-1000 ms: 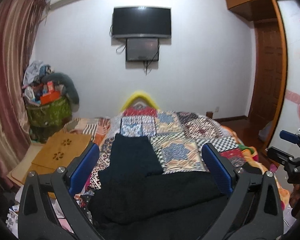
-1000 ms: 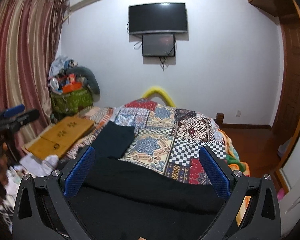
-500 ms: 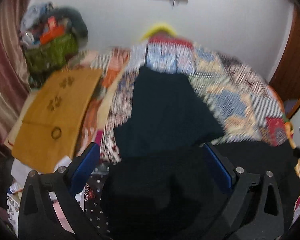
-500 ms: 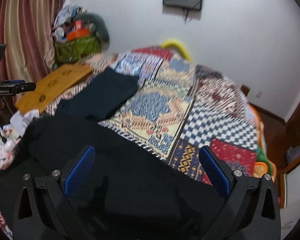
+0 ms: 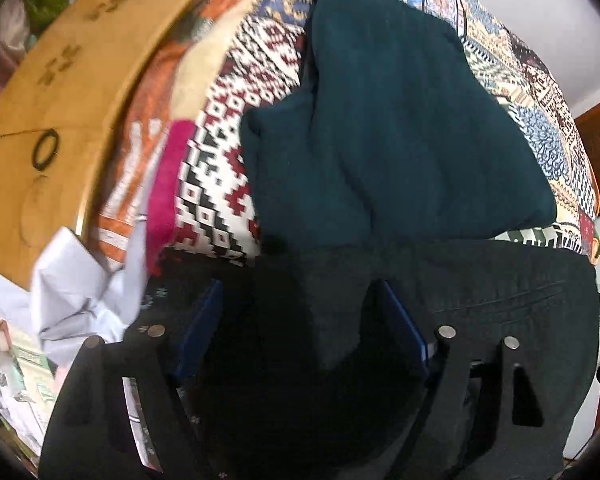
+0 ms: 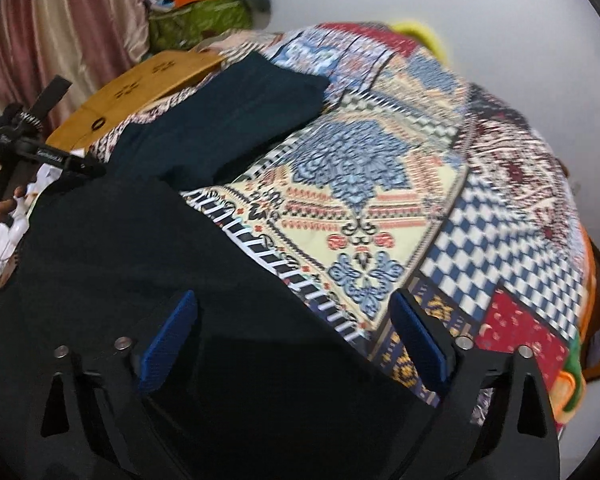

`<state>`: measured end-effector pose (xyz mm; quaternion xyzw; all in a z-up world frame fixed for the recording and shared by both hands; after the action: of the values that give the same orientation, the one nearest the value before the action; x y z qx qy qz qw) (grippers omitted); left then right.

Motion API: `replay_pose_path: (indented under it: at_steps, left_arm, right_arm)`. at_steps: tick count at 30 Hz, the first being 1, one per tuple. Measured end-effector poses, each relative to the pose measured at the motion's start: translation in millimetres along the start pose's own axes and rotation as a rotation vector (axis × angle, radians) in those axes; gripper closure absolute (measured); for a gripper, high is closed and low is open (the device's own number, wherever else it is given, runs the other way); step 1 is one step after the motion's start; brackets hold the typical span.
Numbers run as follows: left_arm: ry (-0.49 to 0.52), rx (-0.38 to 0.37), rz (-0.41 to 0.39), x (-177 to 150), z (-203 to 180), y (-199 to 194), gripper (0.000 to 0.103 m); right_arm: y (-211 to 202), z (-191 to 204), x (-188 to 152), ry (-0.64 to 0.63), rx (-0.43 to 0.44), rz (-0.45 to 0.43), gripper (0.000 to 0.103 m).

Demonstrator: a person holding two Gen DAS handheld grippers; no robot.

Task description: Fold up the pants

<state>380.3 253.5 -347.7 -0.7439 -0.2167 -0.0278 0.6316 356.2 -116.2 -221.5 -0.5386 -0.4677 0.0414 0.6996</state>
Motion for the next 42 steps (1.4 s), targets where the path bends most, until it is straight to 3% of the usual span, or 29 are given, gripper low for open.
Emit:
replay_pose_path:
  at_steps: [4, 6, 9, 11, 13, 14, 19, 28, 37, 42]
  left_arm:
    - [0.002, -0.037, 0.024, -1.0, -6.7, 7.7, 0.042]
    - [0.004, -0.022, 0.019, -0.7, -8.9, 10.5, 0.045]
    - [0.035, 0.018, -0.015, 0.6, -19.4, 12.3, 0.052]
    - [0.055, 0.056, -0.046, -3.8, -26.0, 7.4, 0.062]
    - [0.066, 0.111, -0.059, -7.7, -28.5, 4.4, 0.082]
    - [0.067, 0.118, -0.062, -10.2, -29.3, 1.9, 0.083]
    - [0.080, 0.120, -0.103, -20.0, -29.7, -26.5, 0.093]
    - [0.140, 0.059, -0.296, -30.8, -46.6, -125.7, 0.098]
    - [0.182, 0.046, -0.412, -80.3, -58.7, -196.9, 0.098]
    - [0.181, 0.023, -0.432, -119.0, -50.5, -216.6, 0.098]
  right_arm:
    - [21.9, 2.8, -0.6, -0.006, 0.088, 0.070, 0.034]
    - [29.2, 1.3, -0.8, 0.028, 0.121, 0.083, 0.037]
    - [31.0, 0.0, 0.2, 0.076, 0.130, 0.083, 0.053]
    - [26.7, 3.8, -2.0, 0.072, 0.120, 0.070, 0.075]
    - [23.6, 6.6, -5.5, 0.085, 0.131, 0.071, 0.086]
    - [21.9, 8.1, -7.3, 0.088, 0.124, 0.069, 0.093]
    - [9.3, 14.9, -8.6, 0.100, 0.111, 0.056, 0.100]
    - [-50.0, 21.5, 0.8, 0.138, 0.077, -0.065, 0.100]
    - [-114.2, 52.4, -19.0, 0.136, 0.060, -0.142, 0.100]
    - [-135.5, 71.6, -39.6, 0.134, 0.072, -0.163, 0.100]
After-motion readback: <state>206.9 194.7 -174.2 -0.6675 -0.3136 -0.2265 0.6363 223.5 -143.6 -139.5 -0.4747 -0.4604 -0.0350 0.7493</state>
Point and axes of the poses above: each gripper's, at about its wrist camera, not at the fingertips, and y roughly the way its jaws point, z to its left, x to its top, the point moved 1 cm from there along y, roughly the way its jaws point, and after that the axes turned 7 degrees about -z, right-handed, at the moved point
